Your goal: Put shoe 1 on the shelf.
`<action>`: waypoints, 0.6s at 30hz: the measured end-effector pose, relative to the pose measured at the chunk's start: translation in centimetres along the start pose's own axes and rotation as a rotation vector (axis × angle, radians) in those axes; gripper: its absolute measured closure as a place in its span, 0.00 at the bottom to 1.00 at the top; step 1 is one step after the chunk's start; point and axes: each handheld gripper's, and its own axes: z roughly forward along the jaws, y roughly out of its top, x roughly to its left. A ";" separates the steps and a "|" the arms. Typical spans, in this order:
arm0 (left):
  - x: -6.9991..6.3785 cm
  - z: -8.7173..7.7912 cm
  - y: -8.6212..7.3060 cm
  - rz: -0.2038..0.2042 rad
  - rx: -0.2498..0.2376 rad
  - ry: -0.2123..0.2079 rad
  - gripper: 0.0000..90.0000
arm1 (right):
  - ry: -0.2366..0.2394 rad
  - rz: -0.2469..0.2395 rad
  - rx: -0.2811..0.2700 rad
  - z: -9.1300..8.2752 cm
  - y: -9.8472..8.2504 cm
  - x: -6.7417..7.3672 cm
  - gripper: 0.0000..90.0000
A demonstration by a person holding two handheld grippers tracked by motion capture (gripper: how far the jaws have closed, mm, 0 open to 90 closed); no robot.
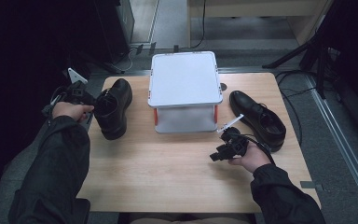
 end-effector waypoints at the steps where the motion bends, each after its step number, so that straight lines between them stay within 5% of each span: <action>1: -0.4 -0.3 0.2 -0.001 -0.006 0.006 0.94 | -0.001 -0.001 0.001 0.0 0.0 0.0 0.55; 18: -8.0 -6.0 2.7 0.080 -0.060 -0.013 0.93 | 0.003 0.004 0.003 0.0 -0.1 0.0 0.55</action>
